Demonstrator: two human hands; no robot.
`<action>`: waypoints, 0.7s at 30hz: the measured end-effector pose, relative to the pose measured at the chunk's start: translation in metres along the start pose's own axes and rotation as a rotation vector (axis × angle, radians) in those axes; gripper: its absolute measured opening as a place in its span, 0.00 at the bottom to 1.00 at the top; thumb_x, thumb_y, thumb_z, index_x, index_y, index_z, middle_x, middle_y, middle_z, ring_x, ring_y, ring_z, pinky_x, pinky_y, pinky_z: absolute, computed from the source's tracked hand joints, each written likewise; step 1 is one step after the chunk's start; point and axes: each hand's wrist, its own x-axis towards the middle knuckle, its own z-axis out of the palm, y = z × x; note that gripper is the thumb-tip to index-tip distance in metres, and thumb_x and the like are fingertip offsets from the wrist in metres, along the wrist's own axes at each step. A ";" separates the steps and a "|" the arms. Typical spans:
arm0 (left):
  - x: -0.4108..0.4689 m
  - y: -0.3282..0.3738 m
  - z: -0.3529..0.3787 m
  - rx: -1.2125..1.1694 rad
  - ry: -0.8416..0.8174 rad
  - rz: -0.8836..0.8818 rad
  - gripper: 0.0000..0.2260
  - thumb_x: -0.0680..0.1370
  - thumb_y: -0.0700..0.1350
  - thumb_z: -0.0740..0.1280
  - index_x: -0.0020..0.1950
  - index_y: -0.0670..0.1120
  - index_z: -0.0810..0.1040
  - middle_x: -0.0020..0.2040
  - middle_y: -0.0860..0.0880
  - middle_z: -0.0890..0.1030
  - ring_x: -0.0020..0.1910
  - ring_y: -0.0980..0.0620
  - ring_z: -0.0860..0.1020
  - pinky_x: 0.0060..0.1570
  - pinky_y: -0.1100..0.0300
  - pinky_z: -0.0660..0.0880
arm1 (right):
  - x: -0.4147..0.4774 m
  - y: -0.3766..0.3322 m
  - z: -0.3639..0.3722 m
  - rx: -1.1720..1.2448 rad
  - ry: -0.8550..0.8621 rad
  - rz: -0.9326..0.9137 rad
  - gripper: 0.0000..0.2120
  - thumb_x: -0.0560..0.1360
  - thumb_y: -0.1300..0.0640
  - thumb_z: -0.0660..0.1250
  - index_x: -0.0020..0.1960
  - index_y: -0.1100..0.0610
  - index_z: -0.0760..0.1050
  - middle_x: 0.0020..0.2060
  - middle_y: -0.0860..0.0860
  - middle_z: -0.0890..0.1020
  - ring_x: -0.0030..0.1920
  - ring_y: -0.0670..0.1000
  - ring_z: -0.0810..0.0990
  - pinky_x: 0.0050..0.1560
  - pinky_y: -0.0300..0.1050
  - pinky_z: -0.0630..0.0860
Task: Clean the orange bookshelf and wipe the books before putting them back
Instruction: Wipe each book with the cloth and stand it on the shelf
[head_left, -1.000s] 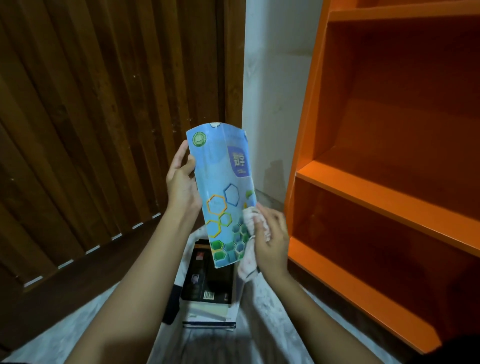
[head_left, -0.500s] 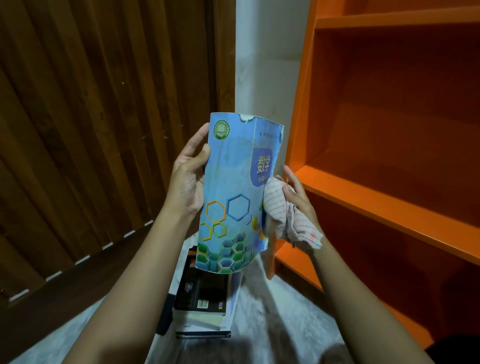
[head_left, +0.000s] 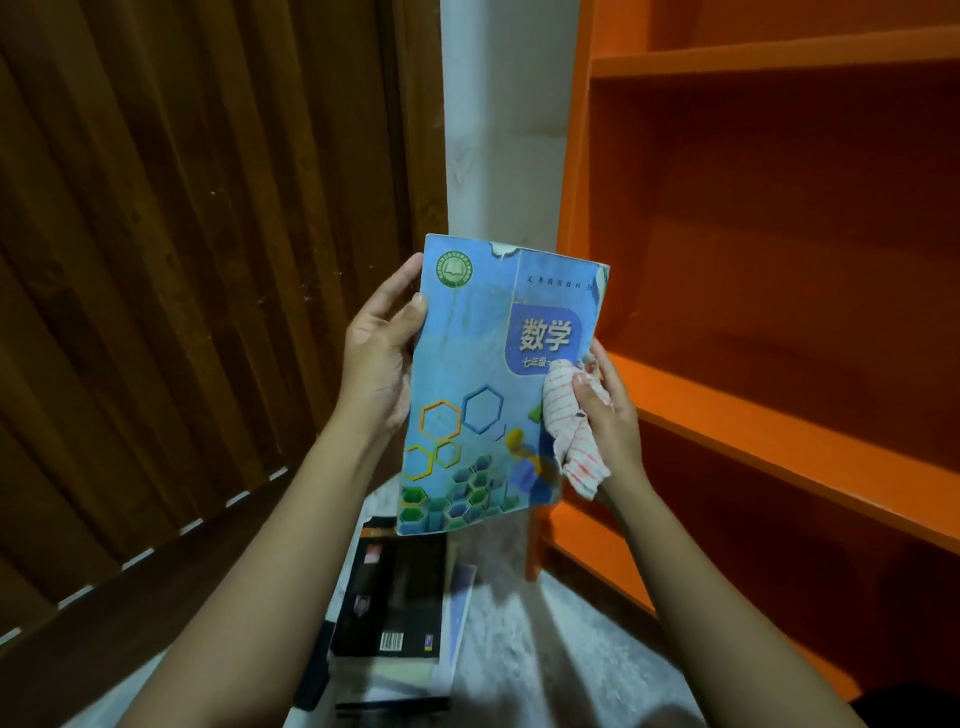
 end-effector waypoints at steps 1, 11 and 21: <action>0.003 -0.001 0.005 -0.024 0.006 0.024 0.15 0.78 0.34 0.62 0.60 0.48 0.77 0.51 0.45 0.84 0.46 0.49 0.83 0.46 0.52 0.81 | 0.007 -0.006 -0.004 -0.052 0.004 -0.037 0.21 0.79 0.62 0.60 0.70 0.48 0.65 0.65 0.49 0.72 0.59 0.46 0.77 0.54 0.44 0.79; 0.072 -0.044 0.089 0.081 0.058 0.265 0.17 0.80 0.38 0.61 0.64 0.55 0.71 0.53 0.60 0.82 0.51 0.57 0.81 0.41 0.61 0.81 | 0.117 -0.066 -0.040 -0.235 0.166 -0.318 0.18 0.78 0.64 0.61 0.67 0.56 0.68 0.60 0.51 0.77 0.58 0.43 0.77 0.58 0.40 0.75; 0.112 -0.100 0.111 0.407 -0.136 0.405 0.21 0.80 0.52 0.59 0.67 0.73 0.59 0.74 0.53 0.64 0.74 0.47 0.62 0.65 0.43 0.70 | 0.192 -0.041 -0.070 -0.183 0.146 -0.316 0.23 0.77 0.56 0.65 0.70 0.57 0.66 0.66 0.57 0.73 0.61 0.48 0.76 0.57 0.39 0.76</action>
